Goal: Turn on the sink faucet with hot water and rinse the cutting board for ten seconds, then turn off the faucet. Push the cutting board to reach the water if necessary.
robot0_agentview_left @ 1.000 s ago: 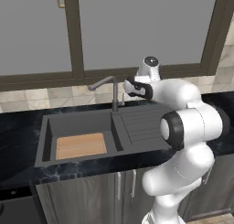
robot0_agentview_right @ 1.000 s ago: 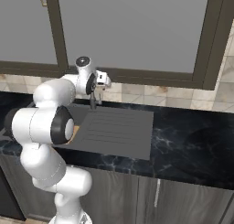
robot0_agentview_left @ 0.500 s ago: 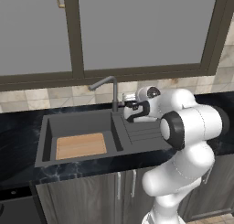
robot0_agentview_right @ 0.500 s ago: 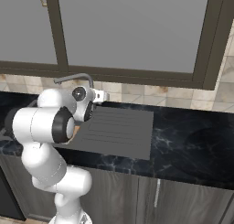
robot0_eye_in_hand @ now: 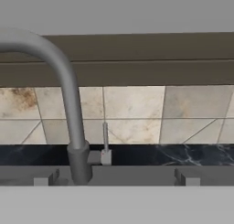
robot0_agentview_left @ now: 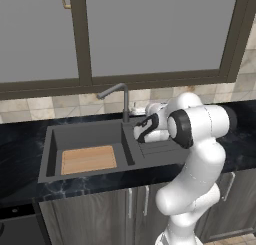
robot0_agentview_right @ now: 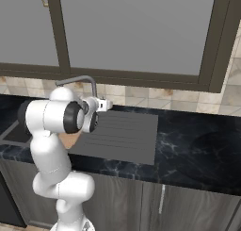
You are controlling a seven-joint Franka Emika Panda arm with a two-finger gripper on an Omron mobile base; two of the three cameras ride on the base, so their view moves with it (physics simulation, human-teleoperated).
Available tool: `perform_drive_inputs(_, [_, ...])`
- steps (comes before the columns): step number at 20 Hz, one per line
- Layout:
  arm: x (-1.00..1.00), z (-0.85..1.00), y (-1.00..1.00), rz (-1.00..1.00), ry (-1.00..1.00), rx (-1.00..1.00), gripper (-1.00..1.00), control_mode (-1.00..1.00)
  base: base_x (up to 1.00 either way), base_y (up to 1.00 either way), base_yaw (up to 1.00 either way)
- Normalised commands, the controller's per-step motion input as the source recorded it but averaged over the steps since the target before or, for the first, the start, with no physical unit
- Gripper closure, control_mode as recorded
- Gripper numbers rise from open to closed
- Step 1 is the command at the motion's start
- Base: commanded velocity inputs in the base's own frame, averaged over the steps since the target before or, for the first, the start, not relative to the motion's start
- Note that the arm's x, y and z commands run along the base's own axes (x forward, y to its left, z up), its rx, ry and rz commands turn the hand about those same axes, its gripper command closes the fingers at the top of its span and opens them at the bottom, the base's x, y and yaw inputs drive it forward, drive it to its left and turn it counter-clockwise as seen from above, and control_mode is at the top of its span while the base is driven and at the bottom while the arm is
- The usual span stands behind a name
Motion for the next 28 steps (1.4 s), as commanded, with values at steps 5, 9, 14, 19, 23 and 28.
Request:
perform_drive_inputs(5, [0.31,-0.10,0.00,0.00,0.00,0.00,-1.00,-1.00,0.00,0.00,0.00])
perform_drive_inputs(9, [0.36,-0.01,0.00,0.00,0.00,0.00,-1.00,-1.00,0.00,0.00,0.00])
perform_drive_inputs(14, [0.36,0.00,0.00,0.00,0.00,0.00,-1.00,-1.00,0.00,0.00,0.00])
perform_drive_inputs(19, [0.30,-0.06,0.00,0.00,0.00,0.00,-1.00,-1.00,0.00,0.00,0.00])
perform_drive_inputs(23, [0.14,-0.23,0.00,0.00,0.00,0.00,-1.00,-1.00,0.00,0.00,0.00])
perform_drive_inputs(28, [0.10,-0.30,0.00,0.00,0.00,0.00,-1.00,-1.00,0.00,0.00,0.00])
